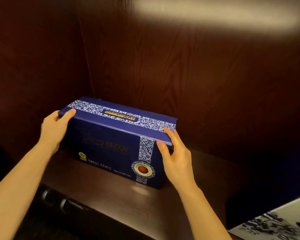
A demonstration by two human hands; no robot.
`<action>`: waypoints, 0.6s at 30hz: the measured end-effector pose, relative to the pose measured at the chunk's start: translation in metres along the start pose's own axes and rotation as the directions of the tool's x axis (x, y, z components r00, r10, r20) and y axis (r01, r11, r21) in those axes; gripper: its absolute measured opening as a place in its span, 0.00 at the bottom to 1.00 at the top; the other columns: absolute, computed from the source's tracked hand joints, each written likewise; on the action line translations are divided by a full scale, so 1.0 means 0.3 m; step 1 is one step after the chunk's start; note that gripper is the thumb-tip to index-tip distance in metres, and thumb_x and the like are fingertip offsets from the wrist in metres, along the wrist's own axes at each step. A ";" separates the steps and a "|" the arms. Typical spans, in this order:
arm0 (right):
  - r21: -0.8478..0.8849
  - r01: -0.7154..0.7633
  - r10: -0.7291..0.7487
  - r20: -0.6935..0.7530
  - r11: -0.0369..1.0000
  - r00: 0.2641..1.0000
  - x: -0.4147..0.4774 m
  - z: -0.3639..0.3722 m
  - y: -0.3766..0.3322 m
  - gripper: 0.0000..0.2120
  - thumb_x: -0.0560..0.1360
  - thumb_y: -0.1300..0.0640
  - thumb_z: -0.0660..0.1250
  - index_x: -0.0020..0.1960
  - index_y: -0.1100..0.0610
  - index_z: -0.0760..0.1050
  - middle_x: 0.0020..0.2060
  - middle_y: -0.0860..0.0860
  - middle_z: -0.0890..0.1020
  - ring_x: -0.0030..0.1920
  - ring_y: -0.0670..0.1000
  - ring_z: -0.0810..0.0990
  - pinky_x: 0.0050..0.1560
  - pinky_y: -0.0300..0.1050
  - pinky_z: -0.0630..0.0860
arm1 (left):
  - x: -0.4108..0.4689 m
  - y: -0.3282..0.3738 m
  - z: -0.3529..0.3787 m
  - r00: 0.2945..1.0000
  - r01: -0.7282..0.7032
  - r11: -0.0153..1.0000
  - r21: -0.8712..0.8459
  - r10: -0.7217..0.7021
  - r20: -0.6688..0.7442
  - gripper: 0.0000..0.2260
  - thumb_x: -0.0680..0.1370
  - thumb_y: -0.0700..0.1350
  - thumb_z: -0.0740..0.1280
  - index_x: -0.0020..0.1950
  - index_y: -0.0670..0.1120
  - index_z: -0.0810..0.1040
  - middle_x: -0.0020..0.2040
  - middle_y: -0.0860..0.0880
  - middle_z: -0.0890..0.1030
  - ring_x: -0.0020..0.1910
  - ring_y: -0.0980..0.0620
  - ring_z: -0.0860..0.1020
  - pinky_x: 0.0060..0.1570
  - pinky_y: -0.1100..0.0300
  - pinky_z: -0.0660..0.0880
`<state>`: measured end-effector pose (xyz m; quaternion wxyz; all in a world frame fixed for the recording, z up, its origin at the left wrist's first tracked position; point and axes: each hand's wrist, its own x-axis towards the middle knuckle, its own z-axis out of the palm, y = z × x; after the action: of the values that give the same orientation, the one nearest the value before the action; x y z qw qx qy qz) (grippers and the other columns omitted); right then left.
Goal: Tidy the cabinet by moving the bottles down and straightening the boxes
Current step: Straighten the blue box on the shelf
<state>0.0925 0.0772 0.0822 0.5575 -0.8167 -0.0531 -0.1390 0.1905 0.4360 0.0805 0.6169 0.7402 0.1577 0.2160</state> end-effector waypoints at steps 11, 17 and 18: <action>-0.096 -0.049 0.037 -0.120 0.994 0.992 -0.141 -0.194 0.036 0.26 0.77 0.39 0.61 0.73 0.41 0.67 0.69 0.46 0.73 0.64 0.47 0.77 0.47 0.41 0.84 | -0.155 0.027 0.091 0.982 -0.136 0.975 0.175 0.110 0.154 0.12 0.68 0.69 0.66 0.45 0.67 0.80 0.49 0.54 0.83 0.51 0.48 0.81 0.52 0.41 0.78; -0.159 -0.049 0.021 -0.176 0.986 0.984 -0.217 -0.310 0.055 0.22 0.78 0.38 0.58 0.72 0.37 0.66 0.65 0.42 0.74 0.60 0.42 0.77 0.43 0.30 0.78 | -0.270 0.051 0.166 0.967 -0.208 0.954 0.218 0.167 0.192 0.20 0.69 0.71 0.64 0.52 0.60 0.79 0.50 0.52 0.82 0.51 0.46 0.80 0.52 0.42 0.77; -0.174 -0.057 0.023 -0.189 0.983 0.982 -0.226 -0.324 0.058 0.23 0.78 0.38 0.57 0.73 0.38 0.66 0.66 0.43 0.74 0.60 0.43 0.77 0.43 0.30 0.78 | -0.289 0.058 0.176 0.964 -0.216 0.952 0.219 0.172 0.201 0.21 0.69 0.71 0.64 0.53 0.59 0.79 0.50 0.52 0.82 0.51 0.46 0.80 0.52 0.42 0.77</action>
<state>0.0155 -0.0146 0.0801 0.4873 -0.8477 0.0284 -0.2075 0.1428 0.3448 0.0790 0.5106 0.8374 0.0526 0.1877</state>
